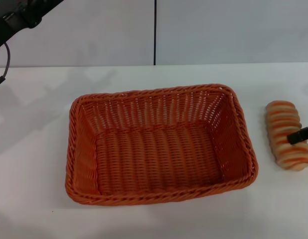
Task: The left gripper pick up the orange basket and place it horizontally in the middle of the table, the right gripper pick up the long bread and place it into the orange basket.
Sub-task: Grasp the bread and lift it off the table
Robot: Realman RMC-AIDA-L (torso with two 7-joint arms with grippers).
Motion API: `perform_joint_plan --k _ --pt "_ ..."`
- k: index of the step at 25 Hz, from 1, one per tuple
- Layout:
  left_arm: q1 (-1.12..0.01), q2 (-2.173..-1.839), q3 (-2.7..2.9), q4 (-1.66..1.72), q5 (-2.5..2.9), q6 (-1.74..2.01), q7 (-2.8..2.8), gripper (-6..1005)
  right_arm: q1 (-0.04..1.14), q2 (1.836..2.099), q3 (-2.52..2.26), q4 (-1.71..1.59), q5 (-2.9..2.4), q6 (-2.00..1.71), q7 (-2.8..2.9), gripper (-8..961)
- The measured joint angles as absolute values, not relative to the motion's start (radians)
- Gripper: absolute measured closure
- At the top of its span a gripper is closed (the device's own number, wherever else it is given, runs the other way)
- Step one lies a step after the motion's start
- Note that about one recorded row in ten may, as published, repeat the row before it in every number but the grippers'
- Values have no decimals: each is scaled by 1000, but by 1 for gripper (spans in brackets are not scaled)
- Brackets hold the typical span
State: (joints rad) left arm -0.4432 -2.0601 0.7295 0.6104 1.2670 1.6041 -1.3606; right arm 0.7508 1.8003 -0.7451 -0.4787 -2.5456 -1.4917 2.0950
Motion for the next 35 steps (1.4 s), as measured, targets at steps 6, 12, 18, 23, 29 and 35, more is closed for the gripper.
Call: perform_joint_plan --k 6,12,18,23,29,35 --pt "-447 -2059 730 610 1273 1586 -1361 248 758 1808 -753 -476 -2557 -1479 2095 453" --pt "-450 -2059 730 610 1273 1583 -1361 248 759 1815 -756 -483 -2557 -1485 2095 580" --pt "-453 -2058 730 610 1273 1583 -1361 249 755 1817 -756 -487 -2557 -1490 2095 636" --pt "-454 -2057 730 610 1273 1583 -1361 249 752 1817 -754 -488 -2557 -1491 2095 675" --pt "-454 -2057 730 610 1275 1583 -1361 249 713 1823 -700 -571 -2522 -1509 2090 716" --pt "-453 -2056 730 610 1275 1583 -1361 250 624 1832 -667 -742 -2308 -1579 2051 740"
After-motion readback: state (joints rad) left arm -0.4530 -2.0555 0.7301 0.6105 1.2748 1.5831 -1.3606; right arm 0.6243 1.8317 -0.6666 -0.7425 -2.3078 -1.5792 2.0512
